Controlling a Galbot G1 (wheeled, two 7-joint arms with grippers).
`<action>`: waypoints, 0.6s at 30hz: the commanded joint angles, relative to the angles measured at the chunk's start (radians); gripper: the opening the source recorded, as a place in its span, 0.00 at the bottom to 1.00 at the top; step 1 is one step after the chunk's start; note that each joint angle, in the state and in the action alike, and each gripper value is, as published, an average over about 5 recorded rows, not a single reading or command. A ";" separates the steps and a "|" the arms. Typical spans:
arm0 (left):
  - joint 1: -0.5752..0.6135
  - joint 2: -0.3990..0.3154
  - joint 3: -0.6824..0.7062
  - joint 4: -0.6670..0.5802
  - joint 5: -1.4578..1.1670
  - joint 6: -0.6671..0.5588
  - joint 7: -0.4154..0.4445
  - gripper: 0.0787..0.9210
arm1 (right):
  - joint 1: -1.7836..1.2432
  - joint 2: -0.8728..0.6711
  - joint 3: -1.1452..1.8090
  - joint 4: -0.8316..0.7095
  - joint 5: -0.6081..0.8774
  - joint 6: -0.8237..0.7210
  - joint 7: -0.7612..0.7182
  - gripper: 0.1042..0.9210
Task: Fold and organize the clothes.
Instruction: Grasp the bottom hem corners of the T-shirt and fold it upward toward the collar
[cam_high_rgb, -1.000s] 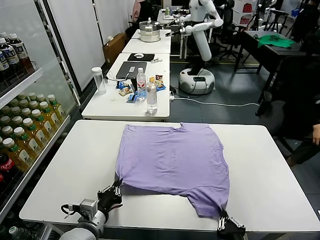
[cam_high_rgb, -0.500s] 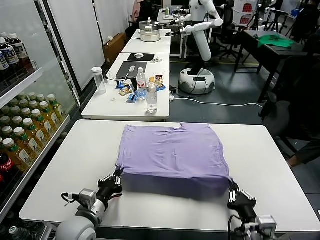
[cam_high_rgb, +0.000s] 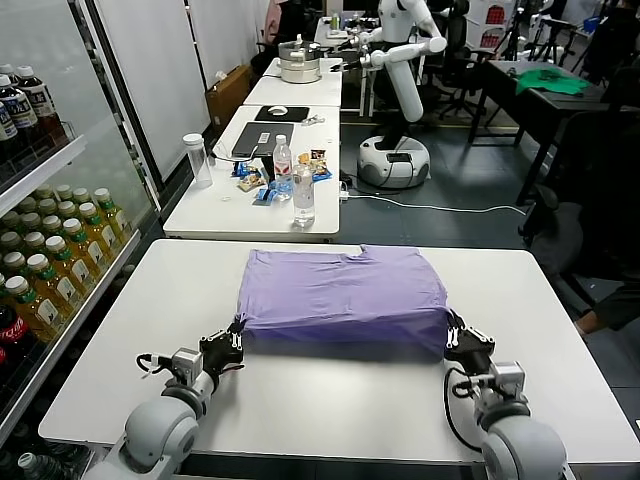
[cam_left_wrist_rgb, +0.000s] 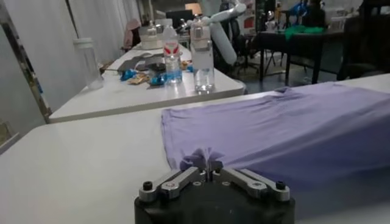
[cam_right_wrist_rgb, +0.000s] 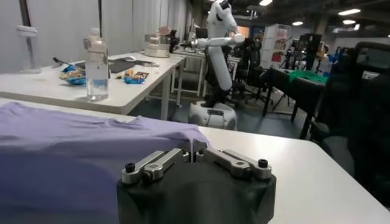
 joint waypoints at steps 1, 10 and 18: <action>-0.125 -0.008 0.052 0.122 0.028 0.013 0.001 0.02 | 0.106 -0.014 -0.024 -0.078 -0.001 -0.016 0.001 0.03; -0.154 -0.053 0.065 0.152 0.047 0.014 -0.022 0.03 | 0.156 -0.003 -0.069 -0.133 -0.039 -0.056 -0.003 0.12; -0.083 -0.069 0.028 0.059 0.048 -0.007 -0.066 0.29 | 0.073 0.003 -0.029 -0.080 -0.055 -0.061 -0.018 0.41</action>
